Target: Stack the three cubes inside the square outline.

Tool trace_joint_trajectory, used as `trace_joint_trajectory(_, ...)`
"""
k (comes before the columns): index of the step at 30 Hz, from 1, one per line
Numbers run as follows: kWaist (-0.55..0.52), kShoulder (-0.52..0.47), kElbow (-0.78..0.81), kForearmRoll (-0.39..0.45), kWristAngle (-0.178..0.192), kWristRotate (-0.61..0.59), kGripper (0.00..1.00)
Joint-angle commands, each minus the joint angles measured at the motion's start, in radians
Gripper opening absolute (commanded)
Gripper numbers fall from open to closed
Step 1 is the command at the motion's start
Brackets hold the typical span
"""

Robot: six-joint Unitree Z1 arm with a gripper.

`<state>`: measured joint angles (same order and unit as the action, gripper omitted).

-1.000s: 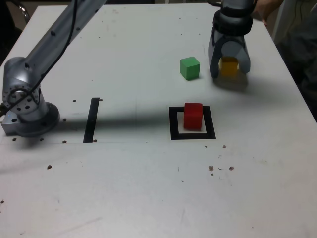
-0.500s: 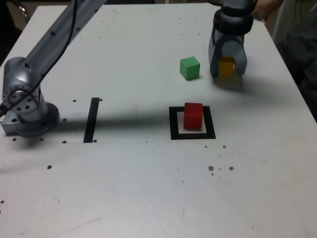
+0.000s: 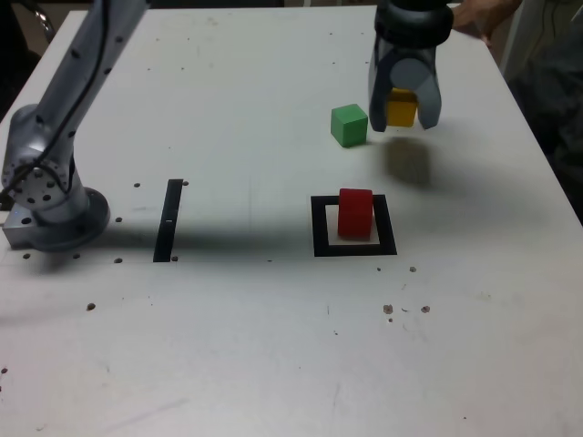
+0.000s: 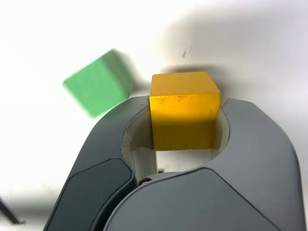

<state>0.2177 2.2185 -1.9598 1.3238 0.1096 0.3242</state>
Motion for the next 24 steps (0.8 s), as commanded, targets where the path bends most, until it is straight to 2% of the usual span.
trace_joint_trajectory(1,-0.018,-0.037,0.025,-0.001,-0.001,-0.012,0.36)
trace_joint_trajectory(13,-0.138,-0.214,0.196,0.001,-0.021,-0.128,0.36)
trace_joint_trajectory(24,-0.218,-0.289,0.309,-0.025,-0.043,-0.231,0.36)
